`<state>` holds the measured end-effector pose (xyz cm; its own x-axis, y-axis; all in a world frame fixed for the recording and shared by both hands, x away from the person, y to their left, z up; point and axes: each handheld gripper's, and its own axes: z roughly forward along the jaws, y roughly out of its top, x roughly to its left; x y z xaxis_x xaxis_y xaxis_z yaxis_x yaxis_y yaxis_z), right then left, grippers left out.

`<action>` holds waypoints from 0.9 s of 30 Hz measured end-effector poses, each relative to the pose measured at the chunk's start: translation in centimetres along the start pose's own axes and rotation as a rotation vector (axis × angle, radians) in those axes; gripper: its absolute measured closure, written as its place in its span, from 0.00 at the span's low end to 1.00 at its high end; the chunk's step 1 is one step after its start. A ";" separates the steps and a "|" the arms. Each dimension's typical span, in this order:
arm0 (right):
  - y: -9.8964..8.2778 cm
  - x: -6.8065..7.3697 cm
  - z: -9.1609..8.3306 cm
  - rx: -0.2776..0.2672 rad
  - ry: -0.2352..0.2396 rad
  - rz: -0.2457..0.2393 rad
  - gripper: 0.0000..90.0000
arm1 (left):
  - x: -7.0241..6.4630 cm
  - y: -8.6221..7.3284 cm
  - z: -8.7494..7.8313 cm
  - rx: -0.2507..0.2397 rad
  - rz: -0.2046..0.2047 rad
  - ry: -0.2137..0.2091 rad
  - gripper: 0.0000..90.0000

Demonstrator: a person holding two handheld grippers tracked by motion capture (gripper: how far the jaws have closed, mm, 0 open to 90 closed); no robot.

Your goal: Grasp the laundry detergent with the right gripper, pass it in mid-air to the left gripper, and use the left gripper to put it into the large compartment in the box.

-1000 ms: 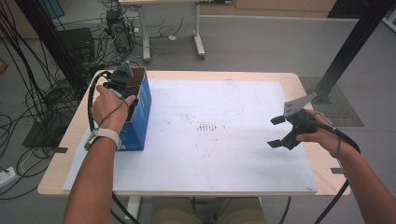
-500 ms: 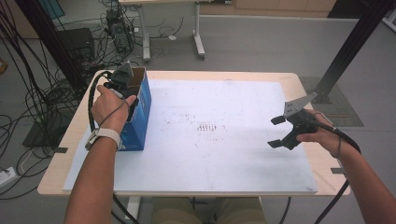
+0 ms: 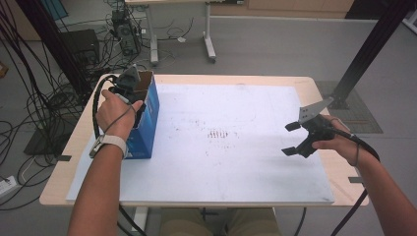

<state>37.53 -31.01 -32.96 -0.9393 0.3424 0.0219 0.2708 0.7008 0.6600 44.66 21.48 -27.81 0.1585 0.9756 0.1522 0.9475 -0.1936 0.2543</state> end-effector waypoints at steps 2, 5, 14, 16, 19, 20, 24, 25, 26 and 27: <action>0.0 0.0 0.0 0.000 0.000 0.000 0.08 | 0.0 0.0 0.0 -0.001 -0.003 -0.001 0.41; 0.0 0.0 0.0 0.001 0.000 0.000 0.08 | 0.0 0.0 0.0 -0.001 -0.004 -0.001 0.41; 0.1 0.1 0.0 -0.002 0.000 -0.002 0.08 | 0.1 0.0 0.0 0.001 -0.006 -0.002 0.41; 0.0 0.1 0.0 -0.001 -0.001 -0.002 0.08 | 0.1 0.0 0.0 0.000 -0.008 -0.001 0.41; -0.1 0.1 -0.1 -0.003 -0.003 -0.001 0.08 | 0.0 0.0 0.0 -0.001 -0.007 0.000 0.41; -0.1 0.1 -0.2 -0.003 -0.003 0.001 0.08 | 0.0 0.0 0.0 0.001 -0.006 0.000 0.41; -0.2 0.1 -0.2 -0.004 -0.003 0.001 0.08 | 0.0 0.0 0.0 -0.001 -0.008 0.000 0.41; -0.2 0.1 -0.2 -0.003 -0.004 0.002 0.08 | 0.0 0.0 0.0 0.000 -0.008 0.000 0.41; -0.2 0.1 -0.2 -0.003 -0.004 0.002 0.08 | 0.0 0.0 0.0 0.001 -0.007 0.000 0.41; -0.2 0.1 -0.2 -0.002 -0.003 0.002 0.07 | 0.0 0.0 0.0 0.001 -0.007 0.000 0.41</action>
<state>37.38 -31.23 -32.97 -0.9380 0.3460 0.0207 0.2723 0.6985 0.6618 44.65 21.50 -27.82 0.1521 0.9769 0.1503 0.9488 -0.1870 0.2547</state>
